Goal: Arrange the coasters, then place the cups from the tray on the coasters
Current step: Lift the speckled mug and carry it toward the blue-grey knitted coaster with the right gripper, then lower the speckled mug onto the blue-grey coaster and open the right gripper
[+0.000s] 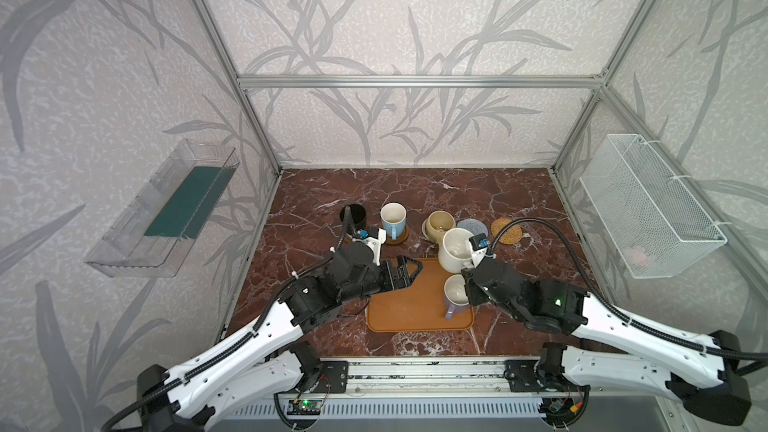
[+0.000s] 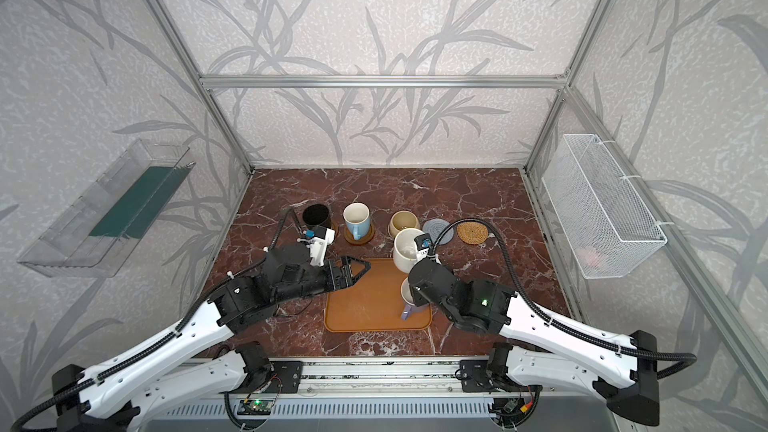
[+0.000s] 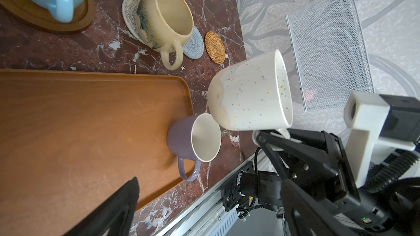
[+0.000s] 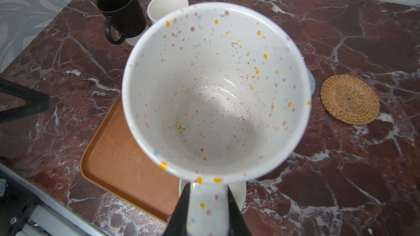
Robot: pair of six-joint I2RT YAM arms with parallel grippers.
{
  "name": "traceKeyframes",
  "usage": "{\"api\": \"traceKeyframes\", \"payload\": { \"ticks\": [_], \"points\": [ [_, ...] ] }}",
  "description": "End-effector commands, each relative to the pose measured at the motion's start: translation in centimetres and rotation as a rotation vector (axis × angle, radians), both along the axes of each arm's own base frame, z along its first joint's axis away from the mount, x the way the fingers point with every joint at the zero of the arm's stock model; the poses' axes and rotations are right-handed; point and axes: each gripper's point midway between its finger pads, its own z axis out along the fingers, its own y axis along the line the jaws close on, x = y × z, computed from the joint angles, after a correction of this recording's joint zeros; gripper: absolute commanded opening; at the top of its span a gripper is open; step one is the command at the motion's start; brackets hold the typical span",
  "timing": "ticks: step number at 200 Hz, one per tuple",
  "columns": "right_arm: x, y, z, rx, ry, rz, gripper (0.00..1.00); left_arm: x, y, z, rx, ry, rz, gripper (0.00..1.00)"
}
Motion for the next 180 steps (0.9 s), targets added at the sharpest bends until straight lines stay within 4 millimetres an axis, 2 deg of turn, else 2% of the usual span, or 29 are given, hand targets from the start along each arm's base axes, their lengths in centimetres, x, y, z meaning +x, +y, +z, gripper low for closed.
{"api": "traceKeyframes", "payload": {
  "ticks": [1, 49, 101, 123, 180],
  "points": [
    [2.0, -1.3, 3.6, 0.058, -0.078, -0.026, 0.0, 1.2, -0.8, 1.2, 0.036, -0.071, -0.003, 0.99],
    [5.5, -4.1, 2.8, 0.045, -0.046, -0.098, 0.0, 3.5, -4.3, 0.2, 0.062, -0.068, -0.046, 0.99],
    [9.9, -6.4, -0.1, 0.044, 0.0, -0.205, 0.0, 5.9, -6.8, -1.2, 0.11, -0.067, -0.052, 0.99],
    [11.8, -6.8, -1.0, 0.04, 0.003, -0.241, 0.0, 6.5, -7.8, -1.7, 0.106, -0.058, -0.062, 0.99],
    [16.0, -7.1, -2.6, 0.017, -0.017, -0.331, 0.0, 7.7, -8.2, -3.1, 0.129, -0.048, -0.046, 0.99]
  ]
}}
